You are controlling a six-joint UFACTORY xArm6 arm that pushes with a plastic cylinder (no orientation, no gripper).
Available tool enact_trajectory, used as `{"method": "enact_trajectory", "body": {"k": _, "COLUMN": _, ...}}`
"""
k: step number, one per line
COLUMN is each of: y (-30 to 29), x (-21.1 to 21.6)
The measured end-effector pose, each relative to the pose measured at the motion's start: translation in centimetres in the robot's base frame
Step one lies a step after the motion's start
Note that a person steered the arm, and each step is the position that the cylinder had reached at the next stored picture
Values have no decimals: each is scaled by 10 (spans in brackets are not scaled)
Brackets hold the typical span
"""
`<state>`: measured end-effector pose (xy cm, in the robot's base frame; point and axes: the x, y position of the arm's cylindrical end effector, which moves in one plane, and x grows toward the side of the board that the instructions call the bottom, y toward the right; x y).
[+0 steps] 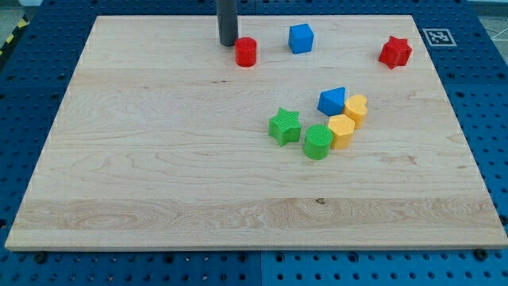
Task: Move red circle towards the center
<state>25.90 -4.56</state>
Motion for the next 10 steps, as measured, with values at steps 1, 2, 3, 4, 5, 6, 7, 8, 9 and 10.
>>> {"method": "enact_trajectory", "body": {"k": 1, "y": 2, "x": 11}}
{"method": "enact_trajectory", "body": {"k": 2, "y": 3, "x": 49}}
{"method": "enact_trajectory", "body": {"k": 3, "y": 3, "x": 69}}
{"method": "enact_trajectory", "body": {"k": 4, "y": 3, "x": 43}}
{"method": "enact_trajectory", "body": {"k": 5, "y": 4, "x": 11}}
{"method": "enact_trajectory", "body": {"k": 6, "y": 22, "x": 11}}
{"method": "enact_trajectory", "body": {"k": 7, "y": 36, "x": 48}}
{"method": "enact_trajectory", "body": {"k": 8, "y": 43, "x": 86}}
{"method": "enact_trajectory", "body": {"k": 9, "y": 45, "x": 86}}
{"method": "enact_trajectory", "body": {"k": 10, "y": 68, "x": 85}}
